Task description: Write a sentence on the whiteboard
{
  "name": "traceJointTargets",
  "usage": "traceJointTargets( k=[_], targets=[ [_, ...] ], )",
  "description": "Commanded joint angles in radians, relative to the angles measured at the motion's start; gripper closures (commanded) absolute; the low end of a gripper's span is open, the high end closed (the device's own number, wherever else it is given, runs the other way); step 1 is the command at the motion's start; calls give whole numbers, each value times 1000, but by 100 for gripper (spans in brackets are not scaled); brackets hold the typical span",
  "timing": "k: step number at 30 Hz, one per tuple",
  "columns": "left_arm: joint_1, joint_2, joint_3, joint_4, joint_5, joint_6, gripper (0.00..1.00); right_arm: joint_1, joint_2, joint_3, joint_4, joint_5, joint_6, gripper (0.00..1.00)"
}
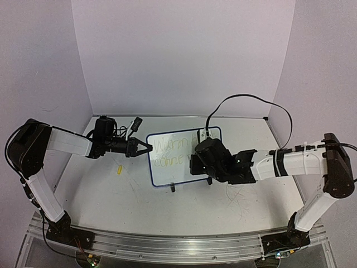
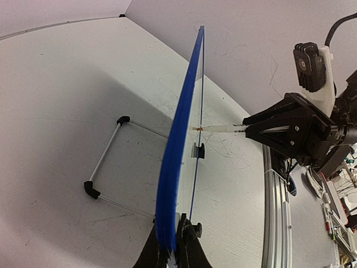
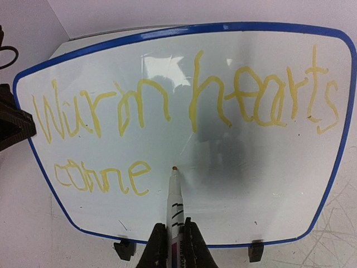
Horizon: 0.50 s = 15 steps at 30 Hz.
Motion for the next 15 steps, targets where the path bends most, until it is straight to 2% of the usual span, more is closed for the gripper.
traceJointTargets(
  k=[1, 15],
  targets=[
    [-6, 36, 19, -51, -161, 71, 100, -5, 33, 54, 4, 10, -11, 100],
    [-6, 42, 22, -51, -157, 73, 100, 1, 33, 24, -40, -63, 27, 100]
  ],
)
